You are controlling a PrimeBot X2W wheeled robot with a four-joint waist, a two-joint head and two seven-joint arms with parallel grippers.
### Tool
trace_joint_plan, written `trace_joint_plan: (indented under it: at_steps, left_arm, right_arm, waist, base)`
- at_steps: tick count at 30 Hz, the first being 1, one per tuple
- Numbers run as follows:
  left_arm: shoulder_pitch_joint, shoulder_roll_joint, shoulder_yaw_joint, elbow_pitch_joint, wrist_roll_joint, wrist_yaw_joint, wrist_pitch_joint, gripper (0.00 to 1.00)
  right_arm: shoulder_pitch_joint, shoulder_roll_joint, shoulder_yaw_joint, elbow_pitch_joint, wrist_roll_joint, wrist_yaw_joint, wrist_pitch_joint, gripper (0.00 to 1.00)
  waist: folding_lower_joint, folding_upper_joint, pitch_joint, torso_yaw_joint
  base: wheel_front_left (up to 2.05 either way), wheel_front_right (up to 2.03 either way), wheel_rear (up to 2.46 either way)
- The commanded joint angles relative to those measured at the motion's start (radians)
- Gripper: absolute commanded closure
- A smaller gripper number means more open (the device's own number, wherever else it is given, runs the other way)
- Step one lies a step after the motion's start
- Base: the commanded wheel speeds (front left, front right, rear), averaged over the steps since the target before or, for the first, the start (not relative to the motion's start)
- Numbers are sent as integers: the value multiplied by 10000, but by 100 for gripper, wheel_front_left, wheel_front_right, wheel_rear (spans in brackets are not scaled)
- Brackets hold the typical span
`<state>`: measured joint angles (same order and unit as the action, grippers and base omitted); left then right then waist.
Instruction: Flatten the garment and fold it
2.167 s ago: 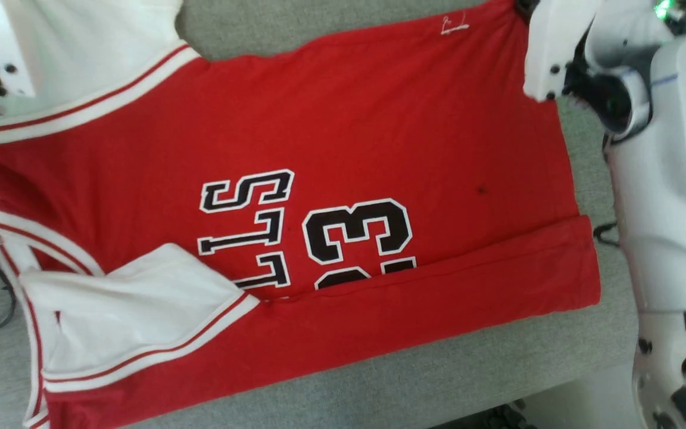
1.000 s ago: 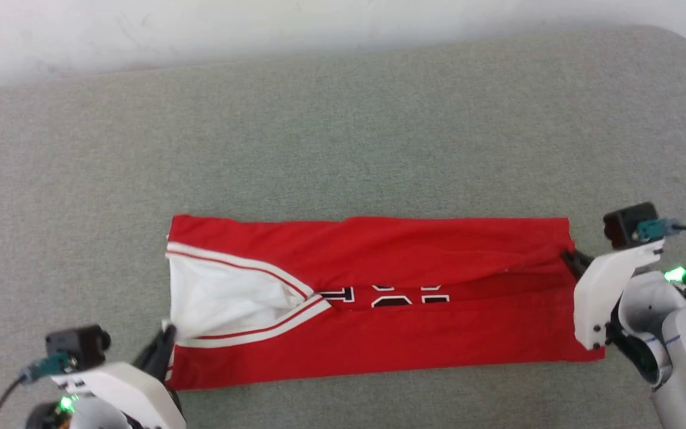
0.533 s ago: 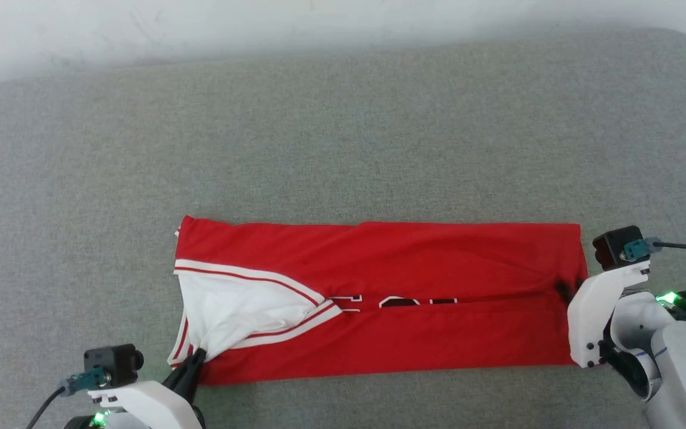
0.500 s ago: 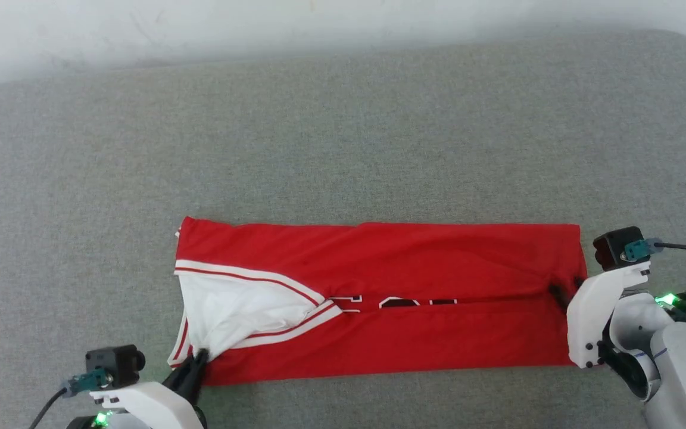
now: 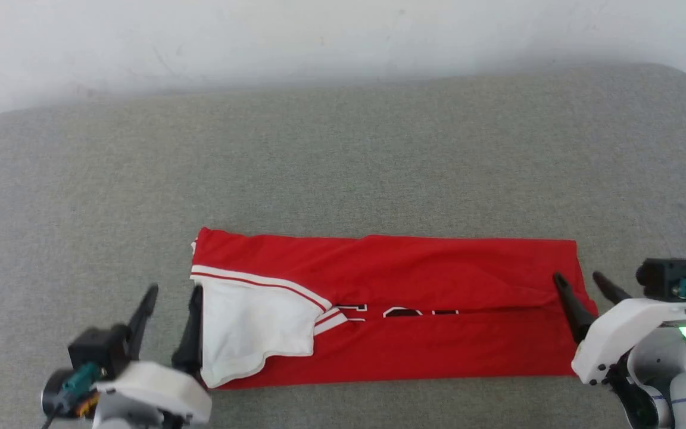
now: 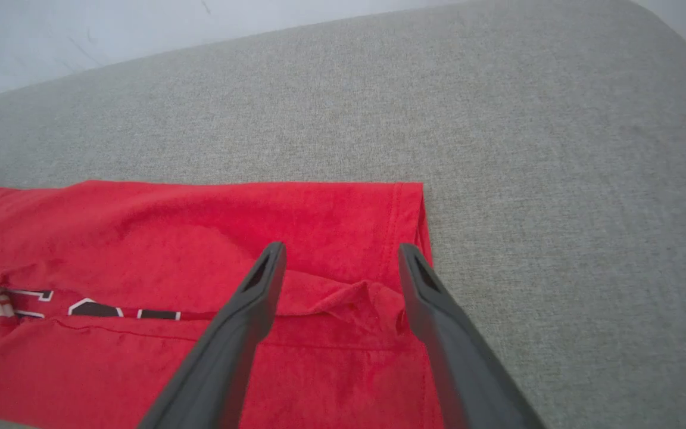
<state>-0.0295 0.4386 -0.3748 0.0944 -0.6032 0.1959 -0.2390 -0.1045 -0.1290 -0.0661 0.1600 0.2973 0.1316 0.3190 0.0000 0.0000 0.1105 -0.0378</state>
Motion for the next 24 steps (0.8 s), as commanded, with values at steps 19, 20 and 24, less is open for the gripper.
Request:
trace_joint_plan:
  at_steps: [19,20,24]
  left_arm:
    - [-1140,-2185,2652,-221,3085,-829,-226,0]
    - [-1137,-2277,2729,-182,3175,-935,-226,0]
    - [-1130,-2601,2987,11,3450,-1328,-226,0]
  right_arm:
    - [-675,785,-1849,1391,-376,-9,358,0]
    - [-768,785,-1930,1612,-484,-9,523,0]
    - [-1153,786,-2090,2410,-853,-9,1217,0]
  waist:
    - [0,0,-26,126]
    - [0,0,-2,134]
    - [0,0,81,170]
  base:
    - [0,0,0]
    - [0,0,0]
    - [0,0,0]
